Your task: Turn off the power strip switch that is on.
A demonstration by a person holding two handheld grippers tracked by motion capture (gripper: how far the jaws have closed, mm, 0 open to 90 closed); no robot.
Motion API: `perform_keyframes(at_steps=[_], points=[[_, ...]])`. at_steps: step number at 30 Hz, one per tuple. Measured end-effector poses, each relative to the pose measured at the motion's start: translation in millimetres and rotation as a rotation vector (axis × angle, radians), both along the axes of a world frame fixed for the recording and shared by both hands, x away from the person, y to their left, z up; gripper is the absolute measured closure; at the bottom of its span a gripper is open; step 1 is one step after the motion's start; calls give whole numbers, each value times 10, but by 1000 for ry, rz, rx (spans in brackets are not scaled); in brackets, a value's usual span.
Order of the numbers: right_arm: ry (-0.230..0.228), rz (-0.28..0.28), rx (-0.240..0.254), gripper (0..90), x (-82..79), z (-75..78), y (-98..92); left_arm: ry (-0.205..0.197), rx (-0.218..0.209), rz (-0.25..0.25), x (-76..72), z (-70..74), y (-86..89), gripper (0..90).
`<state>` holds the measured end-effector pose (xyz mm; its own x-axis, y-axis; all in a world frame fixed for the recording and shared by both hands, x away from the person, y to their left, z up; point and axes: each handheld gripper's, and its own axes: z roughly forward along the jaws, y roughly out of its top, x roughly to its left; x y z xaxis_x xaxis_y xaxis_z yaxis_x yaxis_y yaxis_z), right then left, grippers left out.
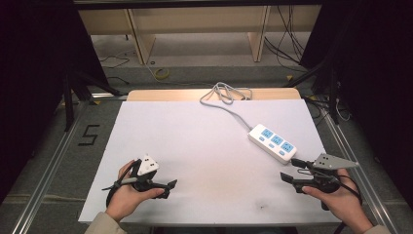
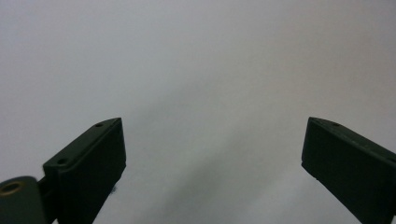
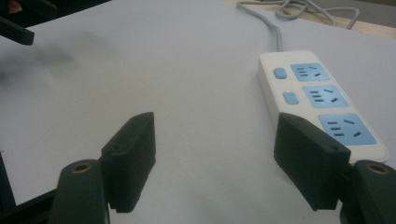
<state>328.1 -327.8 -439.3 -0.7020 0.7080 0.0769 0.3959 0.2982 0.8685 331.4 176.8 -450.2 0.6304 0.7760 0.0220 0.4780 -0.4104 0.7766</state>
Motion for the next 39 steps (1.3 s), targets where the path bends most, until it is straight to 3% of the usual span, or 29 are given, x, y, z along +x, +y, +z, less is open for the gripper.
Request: perform_keyframes(at_steps=[4, 9, 14, 21, 25, 29, 39], points=[[-6, -13, -7, 319, 18, 6, -18, -40, 48, 32, -8, 15, 30, 61], [-19, -38, -35, 437, 55, 44, -11, -42, 72, 37, -8, -5, 29, 67], [-47, -74, -86, 683, 145, 109, 30, -29, 56, 26, 3, -26, -17, 78], [-74, -94, -127, 890, 333, 129, 122, -31, 32, 38, 8, -12, -27, 80], [-76, -103, -142, 900, 421, 150, 161, -36, 38, 44, 13, -12, -30, 82], [-40, -112, -185, 900, 572, 151, 247, -32, 39, 43, 11, -20, -33, 81], [13, -133, -210, 900, 893, 112, 375, -32, 50, 38, 13, -30, -58, 82]])
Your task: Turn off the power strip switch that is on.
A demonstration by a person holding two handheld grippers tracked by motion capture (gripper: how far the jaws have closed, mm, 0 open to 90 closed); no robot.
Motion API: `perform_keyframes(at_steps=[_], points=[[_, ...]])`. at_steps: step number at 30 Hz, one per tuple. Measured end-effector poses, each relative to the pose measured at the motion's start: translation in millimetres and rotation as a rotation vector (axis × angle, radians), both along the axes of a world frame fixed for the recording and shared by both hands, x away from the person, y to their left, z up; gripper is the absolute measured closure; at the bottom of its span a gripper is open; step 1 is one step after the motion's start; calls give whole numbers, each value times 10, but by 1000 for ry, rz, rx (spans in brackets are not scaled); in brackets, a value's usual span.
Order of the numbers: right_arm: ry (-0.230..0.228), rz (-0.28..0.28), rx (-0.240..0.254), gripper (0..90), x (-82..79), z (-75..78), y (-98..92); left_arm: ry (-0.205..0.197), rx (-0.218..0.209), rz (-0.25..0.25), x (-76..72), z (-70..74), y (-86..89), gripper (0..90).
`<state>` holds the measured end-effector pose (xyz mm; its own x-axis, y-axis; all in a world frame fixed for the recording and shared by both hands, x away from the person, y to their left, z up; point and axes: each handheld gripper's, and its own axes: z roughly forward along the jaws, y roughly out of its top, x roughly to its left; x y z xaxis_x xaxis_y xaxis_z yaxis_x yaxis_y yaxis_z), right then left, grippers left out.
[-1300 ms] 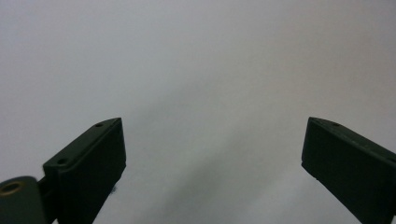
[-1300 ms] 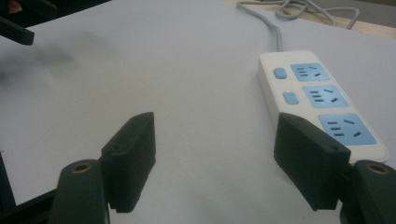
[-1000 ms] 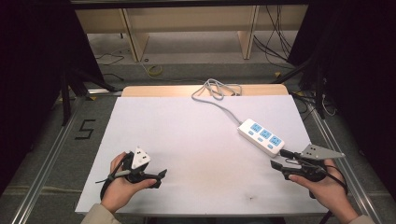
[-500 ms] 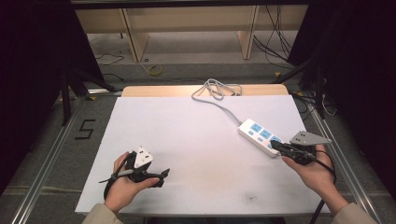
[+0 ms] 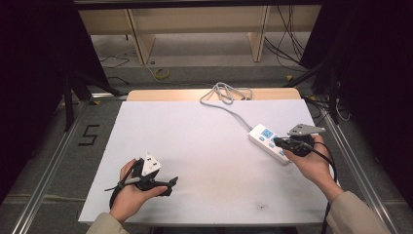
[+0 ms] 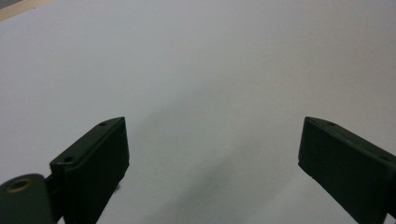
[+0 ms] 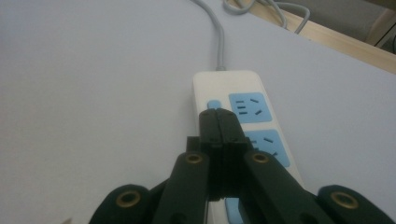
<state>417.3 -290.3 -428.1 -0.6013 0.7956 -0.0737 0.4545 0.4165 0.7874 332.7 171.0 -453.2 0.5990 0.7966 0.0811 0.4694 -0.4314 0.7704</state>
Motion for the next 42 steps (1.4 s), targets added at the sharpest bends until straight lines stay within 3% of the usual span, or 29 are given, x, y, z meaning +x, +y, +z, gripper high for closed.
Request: perform_keyframes(at_steps=[13, 27, 42], points=[[95, -16, -45, 900, 264, -117, 35, -5, -5, -4, -9, 9, -19, 82], [143, -2, -79, 900, 352, -147, 105, -9, 8, -2, -8, 9, -13, 82], [197, -28, -102, 900, 412, -170, 114, -11, 16, 0, -6, 10, -12, 81]])
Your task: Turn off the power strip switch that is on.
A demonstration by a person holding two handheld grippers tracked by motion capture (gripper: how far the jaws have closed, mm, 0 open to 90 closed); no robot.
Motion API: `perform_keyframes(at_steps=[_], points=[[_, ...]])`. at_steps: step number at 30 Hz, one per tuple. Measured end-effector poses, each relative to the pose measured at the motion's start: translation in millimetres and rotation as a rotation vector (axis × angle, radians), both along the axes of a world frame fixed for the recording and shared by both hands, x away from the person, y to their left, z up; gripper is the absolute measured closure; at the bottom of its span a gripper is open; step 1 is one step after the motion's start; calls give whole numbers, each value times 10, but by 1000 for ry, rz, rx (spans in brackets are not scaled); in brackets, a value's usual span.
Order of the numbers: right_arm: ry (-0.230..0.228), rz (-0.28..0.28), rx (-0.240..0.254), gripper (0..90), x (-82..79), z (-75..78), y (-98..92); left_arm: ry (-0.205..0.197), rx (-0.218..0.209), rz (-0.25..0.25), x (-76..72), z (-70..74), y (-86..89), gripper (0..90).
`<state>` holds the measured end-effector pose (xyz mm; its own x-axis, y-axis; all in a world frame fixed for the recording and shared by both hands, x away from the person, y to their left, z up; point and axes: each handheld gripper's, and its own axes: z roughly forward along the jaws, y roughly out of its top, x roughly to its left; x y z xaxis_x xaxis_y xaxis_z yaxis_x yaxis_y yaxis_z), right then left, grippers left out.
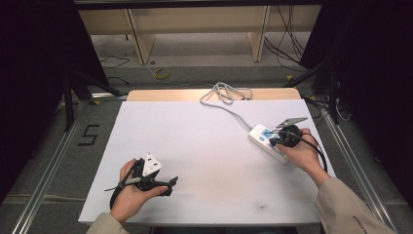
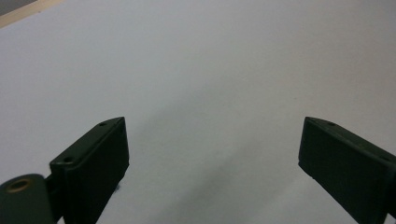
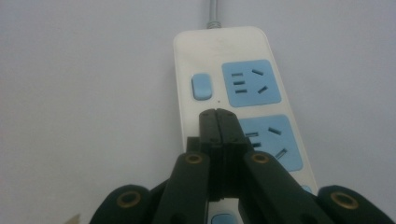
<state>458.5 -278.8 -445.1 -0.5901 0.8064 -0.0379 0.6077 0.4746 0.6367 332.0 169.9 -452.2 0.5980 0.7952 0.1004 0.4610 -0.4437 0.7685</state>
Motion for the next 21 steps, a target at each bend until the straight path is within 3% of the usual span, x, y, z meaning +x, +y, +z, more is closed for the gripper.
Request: perform_keyframes(at_steps=[21], points=[[51, -18, -8, 900, 33, -5, 5, -4, 11, 1, -1, -3, -4, 81]])
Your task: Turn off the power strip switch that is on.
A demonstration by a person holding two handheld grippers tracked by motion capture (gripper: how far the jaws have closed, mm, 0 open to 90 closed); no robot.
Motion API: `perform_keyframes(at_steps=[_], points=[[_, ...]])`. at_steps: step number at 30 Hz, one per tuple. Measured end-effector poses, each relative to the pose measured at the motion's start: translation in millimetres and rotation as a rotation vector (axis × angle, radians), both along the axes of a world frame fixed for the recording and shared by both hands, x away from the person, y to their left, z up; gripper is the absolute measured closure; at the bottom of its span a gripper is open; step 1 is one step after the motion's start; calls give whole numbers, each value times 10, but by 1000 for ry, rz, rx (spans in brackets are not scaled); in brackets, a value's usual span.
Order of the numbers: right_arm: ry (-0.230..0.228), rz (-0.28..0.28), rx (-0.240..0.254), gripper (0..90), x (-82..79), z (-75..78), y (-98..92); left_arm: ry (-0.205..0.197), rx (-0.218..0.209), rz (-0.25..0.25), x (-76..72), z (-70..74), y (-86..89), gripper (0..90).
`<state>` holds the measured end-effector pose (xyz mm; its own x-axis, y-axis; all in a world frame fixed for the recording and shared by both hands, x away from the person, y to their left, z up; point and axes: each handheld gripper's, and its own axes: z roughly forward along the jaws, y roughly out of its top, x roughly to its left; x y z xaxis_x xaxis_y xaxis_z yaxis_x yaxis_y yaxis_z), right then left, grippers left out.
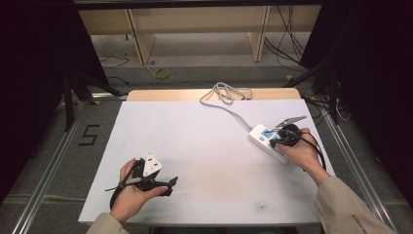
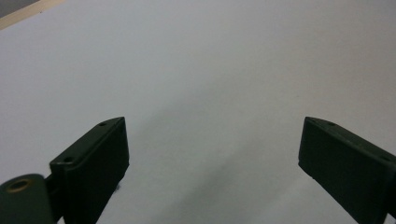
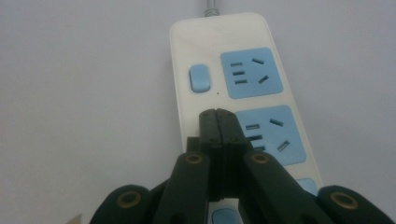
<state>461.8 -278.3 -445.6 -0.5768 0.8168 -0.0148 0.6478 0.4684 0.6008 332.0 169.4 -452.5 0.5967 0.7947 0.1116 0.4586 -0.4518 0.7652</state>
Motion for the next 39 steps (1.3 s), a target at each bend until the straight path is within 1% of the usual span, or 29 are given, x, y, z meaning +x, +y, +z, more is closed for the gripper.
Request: perform_keyframes(at_steps=[12, 16, 26, 27, 39], points=[[11, 13, -33, 900, 25, 21, 37, 0, -1, 2, 1, -5, 1, 82], [22, 14, -46, 900, 32, 31, 49, -2, -1, 1, 1, -6, 0, 82], [32, 23, -69, 900, 45, 43, 73, 3, 8, -6, 1, -8, -2, 82], [32, 24, -79, 900, 45, 46, 85, 4, 8, -5, 0, -9, -1, 82], [43, 31, -100, 900, 59, 58, 108, 3, 6, -3, -5, -13, -5, 83]])
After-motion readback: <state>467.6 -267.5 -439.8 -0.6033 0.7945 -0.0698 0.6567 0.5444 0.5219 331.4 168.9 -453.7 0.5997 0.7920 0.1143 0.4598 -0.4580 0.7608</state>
